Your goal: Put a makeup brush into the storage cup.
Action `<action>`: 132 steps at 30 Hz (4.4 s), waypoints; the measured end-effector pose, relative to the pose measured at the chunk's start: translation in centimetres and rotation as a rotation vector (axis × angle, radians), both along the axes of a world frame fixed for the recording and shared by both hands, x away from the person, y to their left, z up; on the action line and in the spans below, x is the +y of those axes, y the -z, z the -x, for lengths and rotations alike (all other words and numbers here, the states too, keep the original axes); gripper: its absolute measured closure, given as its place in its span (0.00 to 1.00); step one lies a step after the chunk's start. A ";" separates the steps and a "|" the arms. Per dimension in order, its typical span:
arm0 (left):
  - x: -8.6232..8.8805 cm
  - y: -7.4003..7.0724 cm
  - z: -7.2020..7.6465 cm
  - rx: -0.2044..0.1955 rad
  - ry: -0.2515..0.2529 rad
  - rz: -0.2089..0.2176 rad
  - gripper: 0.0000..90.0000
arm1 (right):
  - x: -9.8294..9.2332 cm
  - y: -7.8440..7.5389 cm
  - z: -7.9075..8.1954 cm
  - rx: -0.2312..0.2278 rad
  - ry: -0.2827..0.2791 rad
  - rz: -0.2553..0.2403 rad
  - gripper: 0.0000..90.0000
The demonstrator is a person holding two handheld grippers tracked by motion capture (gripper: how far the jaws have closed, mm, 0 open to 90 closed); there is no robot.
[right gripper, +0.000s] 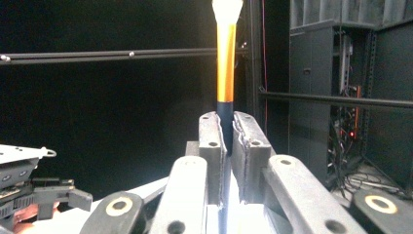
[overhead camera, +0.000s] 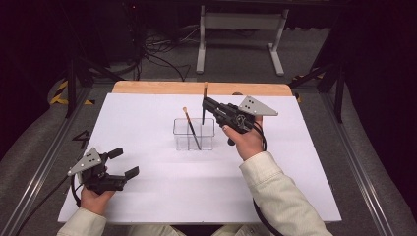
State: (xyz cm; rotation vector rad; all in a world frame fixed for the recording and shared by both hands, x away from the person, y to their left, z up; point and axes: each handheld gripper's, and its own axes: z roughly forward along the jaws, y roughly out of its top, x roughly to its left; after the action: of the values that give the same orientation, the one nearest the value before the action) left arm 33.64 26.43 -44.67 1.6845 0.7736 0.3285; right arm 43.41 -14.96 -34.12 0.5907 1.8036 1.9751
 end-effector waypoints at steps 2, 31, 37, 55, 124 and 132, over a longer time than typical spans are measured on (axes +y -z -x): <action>0.0 0.0 0.0 0.000 0.000 0.000 0.01 | 0.1 0.1 -0.1 -0.009 0.002 -0.003 0.93; 0.0 0.0 0.0 -0.001 0.003 0.005 0.01 | 2.3 3.3 -2.3 0.002 0.012 0.048 0.93; 0.0 0.0 0.0 -0.001 0.003 0.006 0.01 | 2.2 4.0 -2.5 0.014 0.020 0.066 0.93; 0.0 0.0 0.0 -0.001 0.002 0.008 0.01 | 2.5 5.6 -2.9 0.047 0.026 0.095 0.92; -0.1 -0.1 -0.1 -0.005 0.002 -0.001 0.01 | -0.7 3.7 -1.0 0.064 0.057 0.159 0.15; -0.2 -0.1 0.0 -0.005 0.002 -0.005 0.01 | -3.0 2.7 0.1 0.087 0.079 0.171 0.06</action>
State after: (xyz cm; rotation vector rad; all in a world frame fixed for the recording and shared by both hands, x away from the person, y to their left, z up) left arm 33.65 26.25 -44.54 1.6883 0.7678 0.3331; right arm 43.31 -17.95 -36.84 0.6906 1.9463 1.7467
